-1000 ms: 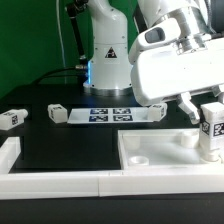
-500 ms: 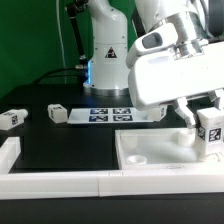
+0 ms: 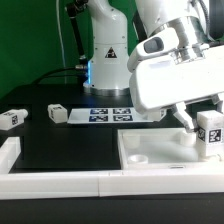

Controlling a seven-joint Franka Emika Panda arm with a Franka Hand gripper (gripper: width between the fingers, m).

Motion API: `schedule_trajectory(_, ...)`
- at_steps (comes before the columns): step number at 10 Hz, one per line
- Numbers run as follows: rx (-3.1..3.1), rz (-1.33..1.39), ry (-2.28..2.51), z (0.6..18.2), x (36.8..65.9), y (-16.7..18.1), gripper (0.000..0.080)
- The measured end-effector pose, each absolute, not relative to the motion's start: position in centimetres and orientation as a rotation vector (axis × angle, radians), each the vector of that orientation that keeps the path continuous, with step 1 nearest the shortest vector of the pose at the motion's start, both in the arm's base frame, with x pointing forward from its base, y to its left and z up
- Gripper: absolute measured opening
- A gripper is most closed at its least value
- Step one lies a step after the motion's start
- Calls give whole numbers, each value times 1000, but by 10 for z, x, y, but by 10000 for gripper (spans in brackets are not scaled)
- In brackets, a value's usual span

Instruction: Assemble square table

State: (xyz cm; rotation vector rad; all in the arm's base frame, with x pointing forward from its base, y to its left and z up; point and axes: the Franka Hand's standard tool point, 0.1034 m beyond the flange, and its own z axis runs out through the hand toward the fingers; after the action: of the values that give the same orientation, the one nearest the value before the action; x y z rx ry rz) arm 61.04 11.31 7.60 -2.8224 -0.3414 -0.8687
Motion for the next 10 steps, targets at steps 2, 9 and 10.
schedule_trajectory(2, -2823, -867, -341, 76, 610, 113, 515)
schedule_trajectory(9, -2823, -866, -341, 75, 610, 113, 649)
schedule_trajectory(10, -2826, -837, -313, 74, 609, 114, 649)
